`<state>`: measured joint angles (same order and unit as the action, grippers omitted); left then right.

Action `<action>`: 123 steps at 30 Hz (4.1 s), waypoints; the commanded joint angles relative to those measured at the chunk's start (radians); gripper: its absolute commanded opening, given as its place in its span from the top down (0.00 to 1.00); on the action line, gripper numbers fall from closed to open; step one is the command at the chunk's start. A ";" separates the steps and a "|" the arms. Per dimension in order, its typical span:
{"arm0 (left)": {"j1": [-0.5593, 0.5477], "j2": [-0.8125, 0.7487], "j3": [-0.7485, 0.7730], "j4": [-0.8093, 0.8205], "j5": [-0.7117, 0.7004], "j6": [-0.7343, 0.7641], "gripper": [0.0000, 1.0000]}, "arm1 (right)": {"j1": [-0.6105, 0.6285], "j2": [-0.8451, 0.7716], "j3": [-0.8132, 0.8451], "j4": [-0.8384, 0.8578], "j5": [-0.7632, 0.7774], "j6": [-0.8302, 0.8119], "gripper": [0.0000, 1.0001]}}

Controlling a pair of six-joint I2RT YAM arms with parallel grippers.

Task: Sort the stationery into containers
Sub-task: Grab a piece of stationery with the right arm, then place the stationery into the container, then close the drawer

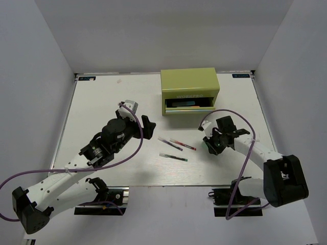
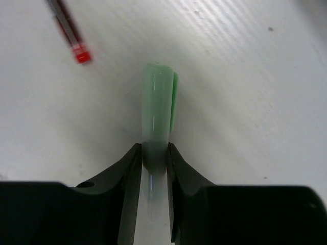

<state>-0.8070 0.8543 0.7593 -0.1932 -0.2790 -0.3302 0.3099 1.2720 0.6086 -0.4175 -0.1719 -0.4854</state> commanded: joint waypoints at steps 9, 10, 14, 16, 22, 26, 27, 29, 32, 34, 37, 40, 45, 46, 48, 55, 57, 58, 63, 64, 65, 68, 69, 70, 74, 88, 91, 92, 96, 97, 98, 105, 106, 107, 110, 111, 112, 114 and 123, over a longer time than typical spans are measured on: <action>-0.003 0.012 -0.018 0.031 0.021 0.022 0.01 | 0.020 -0.215 0.259 -0.218 -0.325 -0.329 0.98; -0.003 0.012 -0.018 0.031 0.021 0.022 0.01 | 0.020 -0.221 0.279 -0.211 -0.327 -0.332 0.98; -0.003 0.022 -0.018 0.031 0.021 0.031 0.01 | 0.035 -0.234 0.394 -0.114 -0.330 -0.360 0.98; -0.003 0.031 -0.018 0.031 0.021 0.031 0.01 | 0.044 -0.232 0.419 -0.057 -0.313 -0.402 0.98; -0.003 0.040 -0.018 0.040 0.021 0.040 0.01 | 0.063 -0.129 0.471 0.083 -0.265 -0.547 0.94; -0.003 0.040 -0.018 0.040 0.021 0.040 0.01 | 0.067 -0.031 0.494 0.170 -0.245 -0.579 0.94; -0.003 0.040 -0.018 0.040 0.021 0.040 0.01 | 0.070 -0.010 0.494 0.202 -0.244 -0.578 0.94; -0.003 0.040 -0.018 0.040 0.021 0.040 0.01 | 0.072 0.021 0.493 0.250 -0.236 -0.579 0.94; -0.003 0.040 -0.018 0.040 0.021 0.040 0.01 | 0.074 0.066 0.494 0.307 -0.218 -0.576 0.93; -0.003 0.040 -0.018 0.040 0.031 0.040 0.01 | 0.071 0.102 0.503 0.339 -0.199 -0.578 0.92; -0.003 0.040 -0.018 0.040 0.031 0.040 0.01 | 0.072 0.154 0.525 0.342 -0.183 -0.582 0.85; -0.003 0.040 -0.018 0.040 0.021 0.040 0.01 | 0.070 0.196 0.543 0.352 -0.166 -0.575 0.75; -0.003 0.031 -0.018 0.040 0.021 0.040 0.01 | 0.067 0.213 0.542 0.358 -0.169 -0.536 0.46; -0.003 0.031 -0.018 0.040 0.021 0.040 0.01 | 0.067 0.210 0.543 0.361 -0.172 -0.530 0.46; 0.006 0.031 -0.018 0.040 0.021 0.040 0.01 | 0.069 0.196 0.536 0.368 -0.181 -0.513 0.44; 0.006 0.031 -0.018 0.040 0.021 0.040 0.01 | 0.061 0.139 0.539 0.290 -0.319 -0.519 1.00; 0.006 0.031 -0.018 0.040 0.021 0.040 0.01 | 0.066 0.154 0.571 0.144 -0.403 -0.576 1.00; 0.006 0.022 -0.018 0.040 0.021 0.040 0.01 | 0.069 0.164 0.583 0.102 -0.417 -0.619 1.00; 0.006 0.022 -0.028 0.040 0.012 0.040 0.01 | 0.077 0.250 0.671 -0.138 -0.482 -0.757 1.00; 0.006 0.022 -0.028 0.040 0.012 0.040 0.01 | 0.077 0.260 0.674 -0.154 -0.477 -0.760 1.00; 0.006 0.022 -0.028 0.040 0.012 0.040 0.01 | 0.078 0.263 0.677 -0.161 -0.472 -0.771 1.00; 0.006 0.022 -0.028 0.040 0.012 0.040 0.01 | 0.081 0.291 0.691 -0.179 -0.453 -0.769 1.00; 0.006 0.022 -0.028 0.040 0.012 0.040 0.01 | 0.084 0.299 0.692 -0.176 -0.445 -0.768 1.00; 0.006 0.022 -0.028 0.040 0.012 0.049 0.01 | 0.086 0.322 0.703 -0.178 -0.430 -0.759 1.00; 0.006 0.022 -0.028 0.040 0.012 0.049 0.01 | 0.087 0.355 0.708 -0.155 -0.393 -0.742 1.00; 0.006 0.022 -0.028 0.040 0.012 0.049 0.01 | 0.113 0.383 0.616 0.287 -0.086 -0.530 1.00; 0.006 0.022 -0.028 0.040 0.012 0.049 0.01 | 0.120 0.386 0.614 0.327 -0.060 -0.510 1.00; 0.006 0.022 -0.028 0.040 0.012 0.049 0.01 | 0.123 0.389 0.612 0.338 -0.046 -0.504 1.00; 0.006 0.022 -0.028 0.040 0.003 0.049 0.01 | 0.132 0.403 0.612 0.387 -0.008 -0.487 1.00; 0.006 0.022 -0.028 0.040 0.003 0.049 0.01 | 0.136 0.402 0.611 0.401 -0.005 -0.487 1.00; 0.006 0.022 -0.028 0.040 0.003 0.049 0.01 | 0.133 0.403 0.608 0.411 0.008 -0.487 1.00; 0.006 0.031 -0.028 0.040 0.003 0.049 0.01 | 0.144 0.388 0.571 0.401 -0.003 -0.496 1.00; 0.006 0.031 -0.028 0.040 0.003 0.049 0.01 | 0.143 0.365 0.568 0.387 -0.023 -0.498 1.00; 0.006 0.031 -0.028 0.040 0.003 0.049 0.01 | 0.143 0.356 0.559 0.358 -0.041 -0.501 1.00; 0.006 0.031 -0.028 0.040 0.012 0.049 0.01 | 0.147 0.291 0.534 0.312 -0.092 -0.481 1.00; 0.006 0.031 -0.028 0.049 0.030 0.049 0.01 | 0.146 0.252 0.498 0.316 -0.101 -0.473 1.00; 0.006 0.031 -0.037 0.049 0.031 0.049 0.01 | 0.144 0.210 0.485 0.327 -0.104 -0.432 1.00; 0.006 0.031 -0.037 0.072 0.070 0.049 0.01 | 0.137 0.147 0.441 0.374 -0.127 -0.336 0.72; 0.015 0.153 -0.046 0.124 0.210 -0.041 0.01 | 0.127 0.015 0.394 0.370 -0.029 0.212 0.40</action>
<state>-0.8047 0.9707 0.7265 -0.1223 -0.1429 -0.3115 0.4458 1.2816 0.9607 0.0074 -0.2195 -0.5159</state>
